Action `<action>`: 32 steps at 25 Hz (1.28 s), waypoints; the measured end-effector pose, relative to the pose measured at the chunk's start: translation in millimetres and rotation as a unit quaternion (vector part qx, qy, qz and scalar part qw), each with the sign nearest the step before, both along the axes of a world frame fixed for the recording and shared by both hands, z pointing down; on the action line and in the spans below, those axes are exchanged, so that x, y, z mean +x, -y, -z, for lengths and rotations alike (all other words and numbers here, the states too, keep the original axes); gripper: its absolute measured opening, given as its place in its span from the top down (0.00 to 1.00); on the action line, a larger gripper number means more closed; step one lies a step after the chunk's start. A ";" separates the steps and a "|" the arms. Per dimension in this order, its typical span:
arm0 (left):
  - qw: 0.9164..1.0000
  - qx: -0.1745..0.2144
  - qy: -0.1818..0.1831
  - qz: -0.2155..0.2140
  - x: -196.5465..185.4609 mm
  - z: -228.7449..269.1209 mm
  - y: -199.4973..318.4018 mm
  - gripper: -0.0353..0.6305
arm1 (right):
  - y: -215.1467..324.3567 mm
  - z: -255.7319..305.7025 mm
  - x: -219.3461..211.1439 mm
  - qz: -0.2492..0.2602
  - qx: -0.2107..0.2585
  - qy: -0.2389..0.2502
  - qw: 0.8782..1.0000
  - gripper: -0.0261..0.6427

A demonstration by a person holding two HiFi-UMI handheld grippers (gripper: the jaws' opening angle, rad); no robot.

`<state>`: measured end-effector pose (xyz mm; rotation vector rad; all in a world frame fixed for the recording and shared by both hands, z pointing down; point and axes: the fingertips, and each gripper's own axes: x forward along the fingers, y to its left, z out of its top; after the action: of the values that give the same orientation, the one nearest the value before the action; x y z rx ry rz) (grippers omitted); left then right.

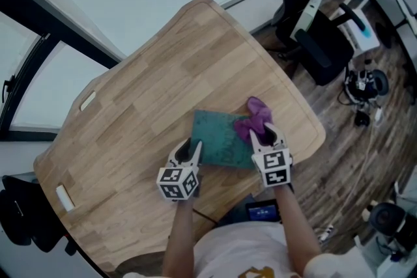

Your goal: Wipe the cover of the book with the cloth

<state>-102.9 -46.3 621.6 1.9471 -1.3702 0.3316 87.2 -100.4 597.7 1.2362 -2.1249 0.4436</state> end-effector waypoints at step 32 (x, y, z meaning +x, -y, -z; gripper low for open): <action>1.000 -0.005 -0.008 0.000 0.9 1.6 1.0 0.74 | 17.9 -0.3 -68.1 0.054 -0.015 0.005 0.998 0.81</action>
<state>-102.1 -47.3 620.0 1.9383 -1.3561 0.3207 19.0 -118.4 598.0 1.0971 -2.1731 0.4335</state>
